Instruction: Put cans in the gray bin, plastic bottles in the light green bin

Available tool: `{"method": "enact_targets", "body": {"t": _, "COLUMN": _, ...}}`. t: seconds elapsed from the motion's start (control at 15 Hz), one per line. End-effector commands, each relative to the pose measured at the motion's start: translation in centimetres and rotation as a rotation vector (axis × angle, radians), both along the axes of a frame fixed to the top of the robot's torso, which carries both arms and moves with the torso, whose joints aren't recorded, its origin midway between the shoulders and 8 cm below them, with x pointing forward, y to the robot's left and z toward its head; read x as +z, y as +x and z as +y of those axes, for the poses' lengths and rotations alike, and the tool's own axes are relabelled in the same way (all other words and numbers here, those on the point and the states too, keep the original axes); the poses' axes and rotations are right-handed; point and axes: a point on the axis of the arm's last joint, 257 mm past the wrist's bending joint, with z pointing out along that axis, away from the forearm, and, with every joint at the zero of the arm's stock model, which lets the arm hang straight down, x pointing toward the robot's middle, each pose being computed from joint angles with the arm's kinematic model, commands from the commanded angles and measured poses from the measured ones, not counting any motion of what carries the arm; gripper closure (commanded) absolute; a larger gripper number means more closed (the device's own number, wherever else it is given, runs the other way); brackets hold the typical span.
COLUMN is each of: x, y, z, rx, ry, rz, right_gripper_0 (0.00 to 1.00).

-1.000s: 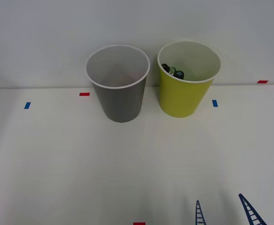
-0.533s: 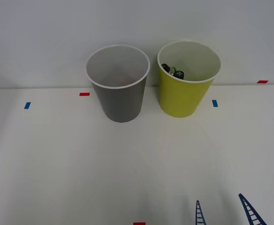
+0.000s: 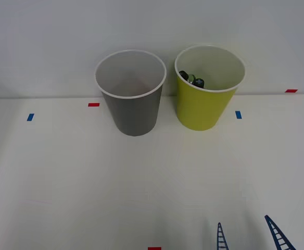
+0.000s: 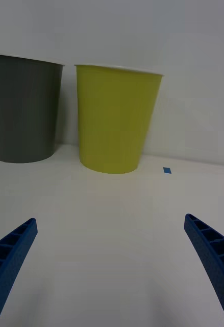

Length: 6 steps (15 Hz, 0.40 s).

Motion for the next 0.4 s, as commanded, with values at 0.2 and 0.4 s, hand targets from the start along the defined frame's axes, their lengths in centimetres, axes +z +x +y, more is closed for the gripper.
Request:
{"method": "enact_targets", "body": {"t": 0.2, "x": 0.00, "y": 0.00, "z": 0.00, "rx": 0.000, "ry": 0.000, "rz": 0.000, "right_gripper_0": 0.00}}
{"method": "enact_targets", "body": {"t": 0.4, "x": 0.00, "y": 0.00, "z": 0.00, "rx": 0.000, "ry": 0.000, "rz": 0.000, "right_gripper_0": 0.00}}
